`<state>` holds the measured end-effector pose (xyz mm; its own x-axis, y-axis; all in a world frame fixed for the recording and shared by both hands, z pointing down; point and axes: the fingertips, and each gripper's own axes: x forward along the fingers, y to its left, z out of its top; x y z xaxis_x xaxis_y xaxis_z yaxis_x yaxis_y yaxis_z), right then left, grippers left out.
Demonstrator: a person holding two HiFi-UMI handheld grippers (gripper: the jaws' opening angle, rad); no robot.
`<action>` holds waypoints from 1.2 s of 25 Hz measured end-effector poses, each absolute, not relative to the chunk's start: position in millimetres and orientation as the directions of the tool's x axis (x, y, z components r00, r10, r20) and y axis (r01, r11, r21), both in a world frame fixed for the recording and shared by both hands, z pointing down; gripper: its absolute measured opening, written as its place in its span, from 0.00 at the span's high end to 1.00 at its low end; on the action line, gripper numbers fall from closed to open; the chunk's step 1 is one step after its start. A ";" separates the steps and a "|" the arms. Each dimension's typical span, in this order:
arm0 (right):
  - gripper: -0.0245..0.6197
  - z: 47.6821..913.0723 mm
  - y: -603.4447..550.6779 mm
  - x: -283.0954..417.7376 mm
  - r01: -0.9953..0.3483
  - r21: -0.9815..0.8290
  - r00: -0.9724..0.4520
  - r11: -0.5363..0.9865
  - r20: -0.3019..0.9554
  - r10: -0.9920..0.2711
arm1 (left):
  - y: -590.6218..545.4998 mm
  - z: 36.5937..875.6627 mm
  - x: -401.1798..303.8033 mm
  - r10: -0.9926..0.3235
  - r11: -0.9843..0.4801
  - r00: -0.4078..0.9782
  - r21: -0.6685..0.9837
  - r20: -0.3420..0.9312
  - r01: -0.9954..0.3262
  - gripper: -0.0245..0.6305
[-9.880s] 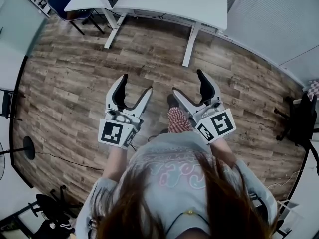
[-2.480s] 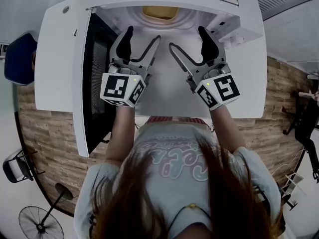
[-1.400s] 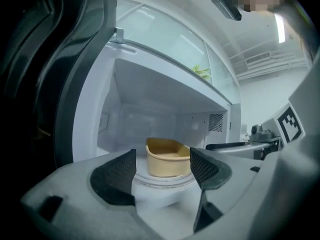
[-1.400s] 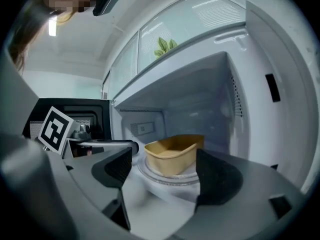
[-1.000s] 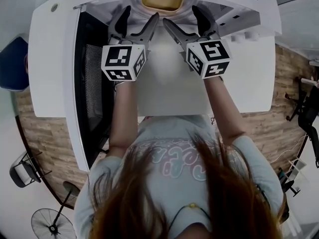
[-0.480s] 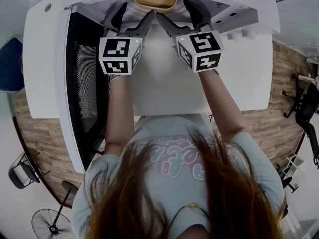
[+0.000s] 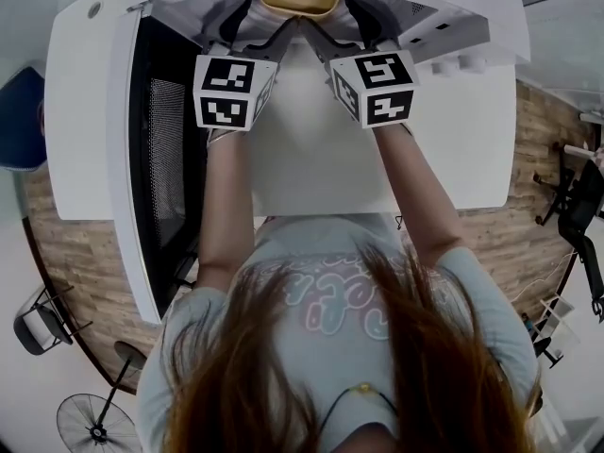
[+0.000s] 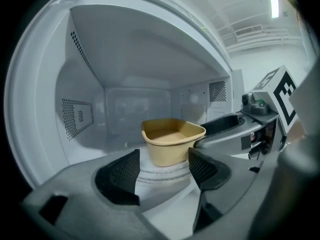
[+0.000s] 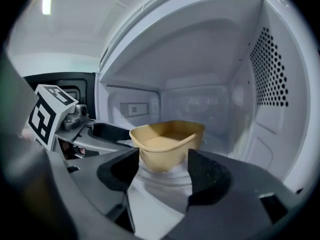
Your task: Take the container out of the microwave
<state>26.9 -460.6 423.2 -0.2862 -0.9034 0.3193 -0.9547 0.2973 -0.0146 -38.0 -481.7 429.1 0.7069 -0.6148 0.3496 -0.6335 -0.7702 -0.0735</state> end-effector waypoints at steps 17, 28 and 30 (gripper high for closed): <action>0.63 421.2 -461.6 21.2 -0.951 -0.012 -0.297 0.310 0.326 -0.898 | -476.0 427.4 -27.9 -0.560 -0.819 0.728 -0.133 0.396 -0.557 0.58; 0.63 422.0 -448.7 17.4 -0.943 -0.007 -0.319 0.334 0.312 -0.895 | -458.4 428.7 -32.3 -0.526 -0.837 0.759 -0.076 0.384 -0.542 0.59; 0.63 421.2 -444.5 16.2 -0.940 -0.008 -0.327 0.341 0.309 -0.893 | -452.6 427.9 -34.3 -0.525 -0.838 0.760 -0.077 0.383 -0.540 0.59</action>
